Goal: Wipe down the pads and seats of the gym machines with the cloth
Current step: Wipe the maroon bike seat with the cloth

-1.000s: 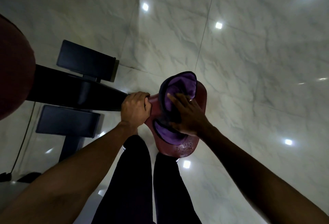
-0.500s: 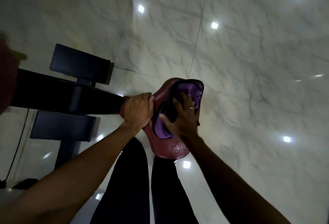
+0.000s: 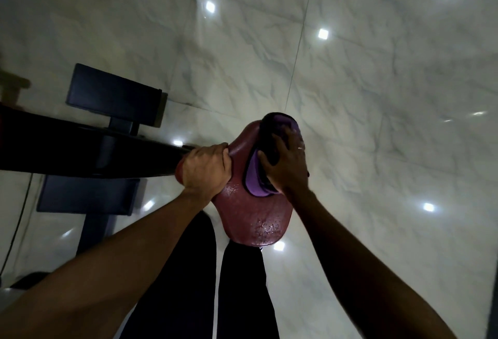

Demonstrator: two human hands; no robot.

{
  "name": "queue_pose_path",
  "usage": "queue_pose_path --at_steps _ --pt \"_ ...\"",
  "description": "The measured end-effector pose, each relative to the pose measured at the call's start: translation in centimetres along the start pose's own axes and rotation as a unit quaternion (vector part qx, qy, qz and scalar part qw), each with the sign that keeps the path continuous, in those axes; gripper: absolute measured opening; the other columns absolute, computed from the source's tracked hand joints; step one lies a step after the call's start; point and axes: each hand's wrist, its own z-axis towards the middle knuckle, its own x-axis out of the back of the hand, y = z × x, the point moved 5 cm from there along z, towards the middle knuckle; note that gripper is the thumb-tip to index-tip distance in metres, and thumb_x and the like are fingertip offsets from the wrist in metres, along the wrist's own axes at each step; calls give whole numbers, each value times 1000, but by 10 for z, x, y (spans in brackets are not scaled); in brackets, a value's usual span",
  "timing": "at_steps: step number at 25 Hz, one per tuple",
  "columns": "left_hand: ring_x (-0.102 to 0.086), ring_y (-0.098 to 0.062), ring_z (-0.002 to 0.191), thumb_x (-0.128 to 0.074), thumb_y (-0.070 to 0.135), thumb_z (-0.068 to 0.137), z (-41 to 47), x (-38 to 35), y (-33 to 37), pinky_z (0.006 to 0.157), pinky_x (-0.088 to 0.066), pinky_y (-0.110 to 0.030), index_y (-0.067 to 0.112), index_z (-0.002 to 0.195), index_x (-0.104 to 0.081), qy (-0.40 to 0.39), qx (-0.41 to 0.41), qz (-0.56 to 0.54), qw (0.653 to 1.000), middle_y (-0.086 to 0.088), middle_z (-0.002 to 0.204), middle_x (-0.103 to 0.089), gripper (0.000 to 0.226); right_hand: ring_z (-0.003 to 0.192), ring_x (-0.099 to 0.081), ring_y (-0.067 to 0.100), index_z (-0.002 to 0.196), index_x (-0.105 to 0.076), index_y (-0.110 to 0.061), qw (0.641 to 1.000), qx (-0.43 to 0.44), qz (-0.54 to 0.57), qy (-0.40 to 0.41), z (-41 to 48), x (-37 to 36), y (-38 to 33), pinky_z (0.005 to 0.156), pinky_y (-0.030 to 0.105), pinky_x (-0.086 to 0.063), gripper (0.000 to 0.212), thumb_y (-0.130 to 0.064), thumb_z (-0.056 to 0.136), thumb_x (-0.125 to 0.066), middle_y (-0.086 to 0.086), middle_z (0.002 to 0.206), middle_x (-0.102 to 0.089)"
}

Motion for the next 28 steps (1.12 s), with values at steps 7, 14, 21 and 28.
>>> queue_pose_path --at_steps 7,14,21,28 --pt "-60 -23 53 -58 22 93 5 0 -3 56 -43 -31 21 71 -62 0 2 7 1000 -1 62 -64 23 139 -41 35 131 -65 -26 955 145 -159 -205 63 -18 -78 118 57 -20 59 -66 88 -52 4 146 -50" --pt "-66 -24 66 -48 22 96 1 -6 -6 66 -50 -35 17 87 -71 -11 -19 -17 1000 -1 75 -71 25 120 -57 32 138 -57 -23 997 -70 31 -19 52 11 -18 98 42 -48 60 -57 88 -61 4 139 -53" --pt "-66 -23 69 -48 25 97 -1 -11 -7 67 -46 -34 18 91 -71 -20 -27 -15 999 -1 78 -71 25 148 -28 41 141 -55 -19 995 -101 -17 4 1 -21 -30 119 64 -20 79 -70 80 -49 14 158 -38" --pt "-67 -25 68 -43 25 97 0 -12 -6 66 -50 -35 16 94 -71 -46 -25 -43 998 -4 78 -71 30 140 -39 41 145 -49 -17 972 -218 29 81 2 -14 5 110 60 -37 82 -70 82 -54 16 156 -40"
